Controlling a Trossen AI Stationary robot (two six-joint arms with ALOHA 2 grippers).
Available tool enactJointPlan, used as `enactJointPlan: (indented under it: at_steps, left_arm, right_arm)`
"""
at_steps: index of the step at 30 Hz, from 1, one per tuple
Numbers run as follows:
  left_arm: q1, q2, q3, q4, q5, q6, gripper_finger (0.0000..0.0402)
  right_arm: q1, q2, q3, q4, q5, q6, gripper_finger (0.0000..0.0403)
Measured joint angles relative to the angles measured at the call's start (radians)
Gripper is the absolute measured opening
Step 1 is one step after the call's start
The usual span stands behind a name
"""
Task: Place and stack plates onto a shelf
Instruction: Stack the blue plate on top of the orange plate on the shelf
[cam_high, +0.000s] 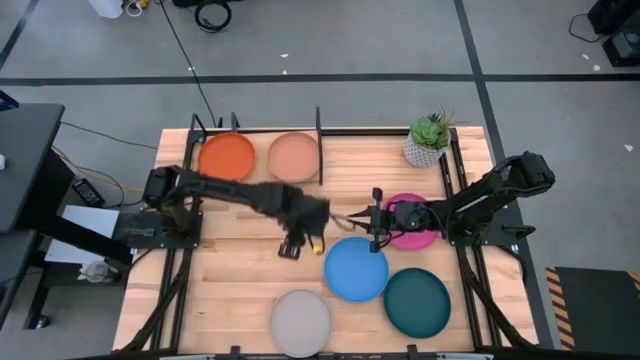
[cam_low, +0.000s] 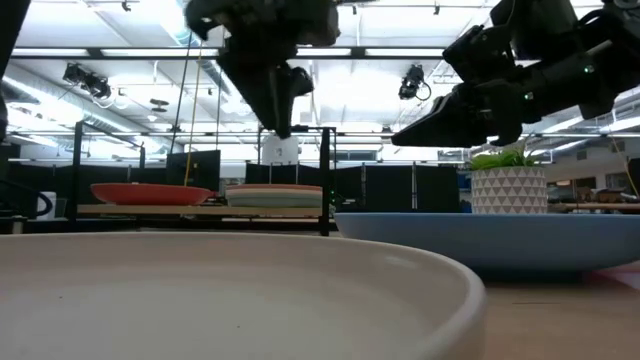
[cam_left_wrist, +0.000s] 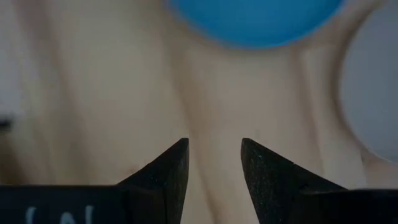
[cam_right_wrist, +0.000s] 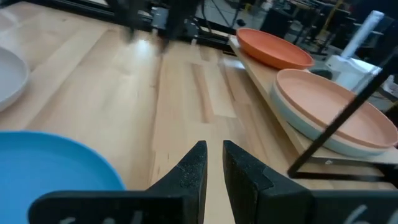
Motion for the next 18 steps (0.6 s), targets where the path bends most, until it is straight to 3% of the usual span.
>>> enactJointPlan:
  at_steps: [5, 10, 18]
  left_arm:
    - [-0.087, -0.008, -0.127, 0.182, -0.048, 0.02, 0.0153]
    - [-0.141, -0.008, -0.206, 0.247, -0.112, -0.018, 0.0153]
    - [-0.192, -0.008, -0.252, 0.275, -0.132, -0.106, 0.0153]
  right_arm:
    - [0.006, 0.0, 0.0, -0.003, 0.012, 0.011, 0.0058]
    - [0.006, 0.0, 0.0, 0.002, 0.01, 0.031, 0.0058]
    - [0.007, 0.0, 0.0, 0.008, 0.002, 0.039, 0.0058]
